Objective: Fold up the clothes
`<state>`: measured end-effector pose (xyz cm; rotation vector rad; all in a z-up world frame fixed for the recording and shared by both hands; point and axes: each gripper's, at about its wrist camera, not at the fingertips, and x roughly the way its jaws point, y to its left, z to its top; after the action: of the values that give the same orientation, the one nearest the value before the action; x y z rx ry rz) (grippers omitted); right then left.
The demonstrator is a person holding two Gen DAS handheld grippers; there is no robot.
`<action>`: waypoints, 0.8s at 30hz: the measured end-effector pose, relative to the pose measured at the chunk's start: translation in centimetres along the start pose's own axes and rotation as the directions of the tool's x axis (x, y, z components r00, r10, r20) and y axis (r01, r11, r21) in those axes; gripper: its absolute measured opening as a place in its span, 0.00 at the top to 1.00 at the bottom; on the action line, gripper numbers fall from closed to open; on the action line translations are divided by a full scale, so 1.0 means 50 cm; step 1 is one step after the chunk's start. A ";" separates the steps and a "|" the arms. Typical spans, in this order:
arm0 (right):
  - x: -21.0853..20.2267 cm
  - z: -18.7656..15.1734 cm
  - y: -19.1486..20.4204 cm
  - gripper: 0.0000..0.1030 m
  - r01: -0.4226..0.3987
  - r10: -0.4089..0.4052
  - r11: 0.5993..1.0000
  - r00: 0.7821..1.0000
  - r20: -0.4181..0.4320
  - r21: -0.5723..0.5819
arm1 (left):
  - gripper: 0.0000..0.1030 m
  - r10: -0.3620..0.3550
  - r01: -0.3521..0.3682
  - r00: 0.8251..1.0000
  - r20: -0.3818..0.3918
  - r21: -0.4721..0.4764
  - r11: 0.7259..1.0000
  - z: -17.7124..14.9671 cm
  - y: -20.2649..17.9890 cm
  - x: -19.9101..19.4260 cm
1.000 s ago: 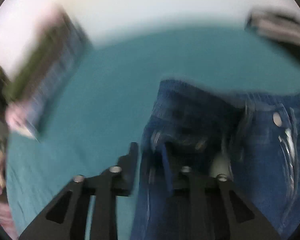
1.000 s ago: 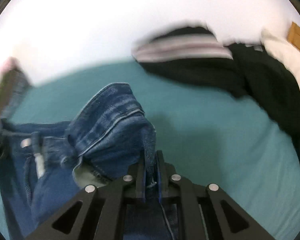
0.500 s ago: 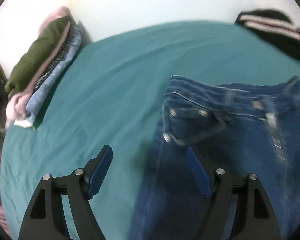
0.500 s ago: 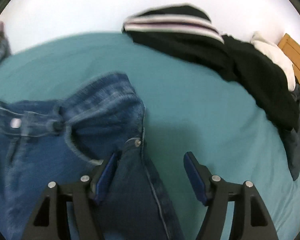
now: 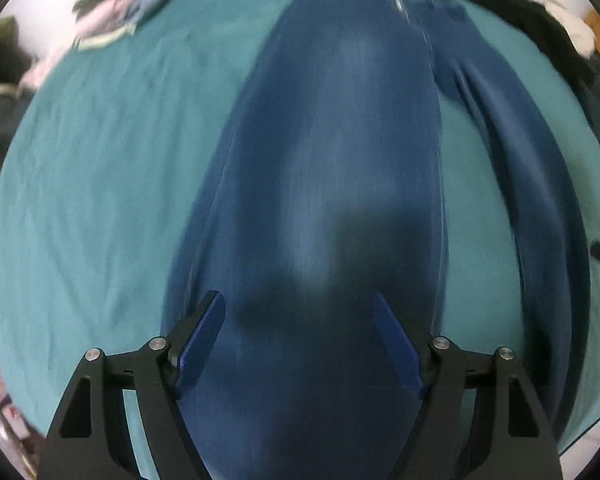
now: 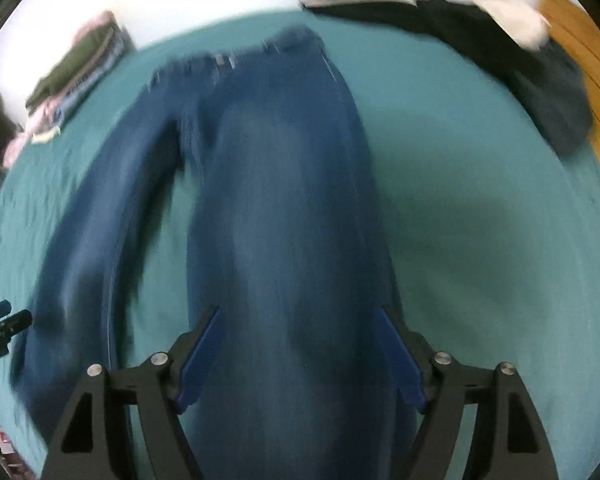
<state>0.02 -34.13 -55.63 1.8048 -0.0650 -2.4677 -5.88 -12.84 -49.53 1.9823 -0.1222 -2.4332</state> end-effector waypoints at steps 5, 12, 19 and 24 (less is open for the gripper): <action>-0.088 -0.267 -0.041 0.27 0.032 0.001 0.984 0.983 -0.182 0.178 | 0.25 0.044 -0.047 0.996 -0.080 -0.036 0.998 -0.212 0.053 -0.065; -0.118 -0.477 0.104 0.27 -0.216 0.246 0.963 0.948 -0.203 0.158 | 0.25 0.135 -0.140 0.990 -0.051 -0.113 0.984 -0.353 0.122 -0.027; -0.031 -0.531 0.275 0.26 -0.340 0.335 0.940 0.929 -0.154 -0.005 | 0.25 0.106 -0.114 0.993 -0.050 -0.199 0.973 -0.320 0.149 0.103; -0.003 -0.534 0.307 0.55 -0.285 0.287 0.958 0.956 -0.058 0.044 | 0.92 -0.023 0.032 0.999 0.036 -0.253 0.967 -0.312 0.144 0.122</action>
<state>26.15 -49.00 -62.30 1.7436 -0.3421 -2.2206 7.80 -21.25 -58.18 1.8463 0.2079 -2.3583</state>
